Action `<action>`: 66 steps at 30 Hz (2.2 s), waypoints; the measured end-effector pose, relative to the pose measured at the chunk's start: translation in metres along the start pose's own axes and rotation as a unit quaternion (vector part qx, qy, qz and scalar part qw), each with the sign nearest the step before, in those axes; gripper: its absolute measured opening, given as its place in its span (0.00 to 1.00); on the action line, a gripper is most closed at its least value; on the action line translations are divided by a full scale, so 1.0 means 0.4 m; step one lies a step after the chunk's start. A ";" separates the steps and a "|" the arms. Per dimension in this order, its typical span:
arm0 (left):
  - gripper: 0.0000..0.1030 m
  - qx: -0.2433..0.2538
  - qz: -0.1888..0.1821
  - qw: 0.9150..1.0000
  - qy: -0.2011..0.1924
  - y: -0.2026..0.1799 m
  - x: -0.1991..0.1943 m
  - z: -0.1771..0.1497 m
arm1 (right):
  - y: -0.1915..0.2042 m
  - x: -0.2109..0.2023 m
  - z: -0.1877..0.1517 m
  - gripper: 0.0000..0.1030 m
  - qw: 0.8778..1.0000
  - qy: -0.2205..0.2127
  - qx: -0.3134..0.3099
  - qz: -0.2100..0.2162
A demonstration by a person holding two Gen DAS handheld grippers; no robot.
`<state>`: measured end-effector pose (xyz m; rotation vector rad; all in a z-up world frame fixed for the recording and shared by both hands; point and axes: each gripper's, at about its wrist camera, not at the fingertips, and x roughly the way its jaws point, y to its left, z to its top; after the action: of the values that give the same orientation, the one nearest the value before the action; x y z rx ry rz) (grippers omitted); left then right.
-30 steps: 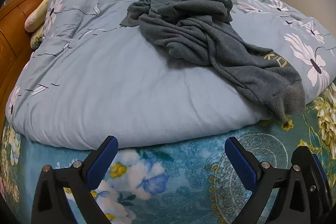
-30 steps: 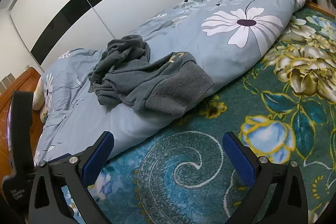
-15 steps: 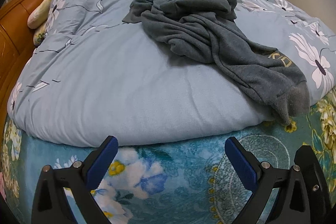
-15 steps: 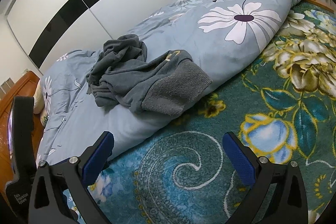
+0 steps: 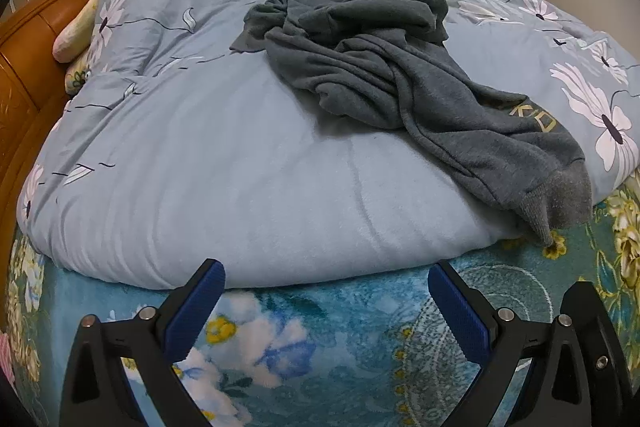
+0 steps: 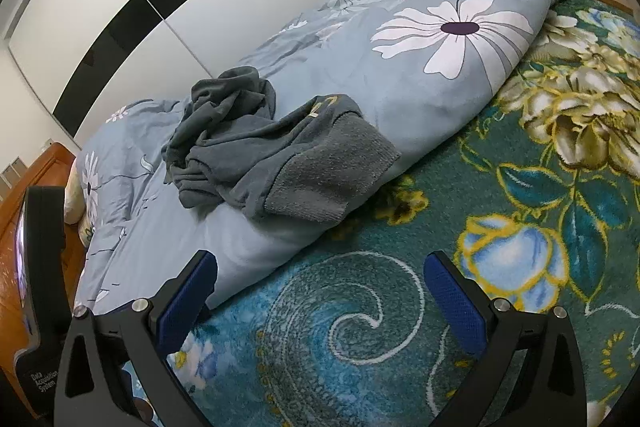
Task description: Fold clothes
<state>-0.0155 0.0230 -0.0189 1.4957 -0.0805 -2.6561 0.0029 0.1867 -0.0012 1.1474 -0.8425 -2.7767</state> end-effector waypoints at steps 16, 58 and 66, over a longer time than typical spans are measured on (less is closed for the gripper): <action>1.00 0.097 0.085 0.988 -0.087 -0.033 0.006 0.191 | -0.074 -0.035 0.017 1.00 0.997 -0.033 0.064 -0.018; 0.05 0.164 -0.302 0.930 -0.131 0.106 -0.612 -0.047 | -0.055 -0.642 -0.025 1.00 0.978 -0.163 0.123 -0.035; 0.05 0.083 -0.307 0.943 -0.093 0.162 -0.578 -0.101 | -0.018 -0.789 -0.097 1.00 0.978 -0.176 0.091 -0.071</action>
<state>0.1419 -0.0171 0.1627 1.5013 0.1855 -3.3569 0.2600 0.2431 0.1774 0.7687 -1.1042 -3.1341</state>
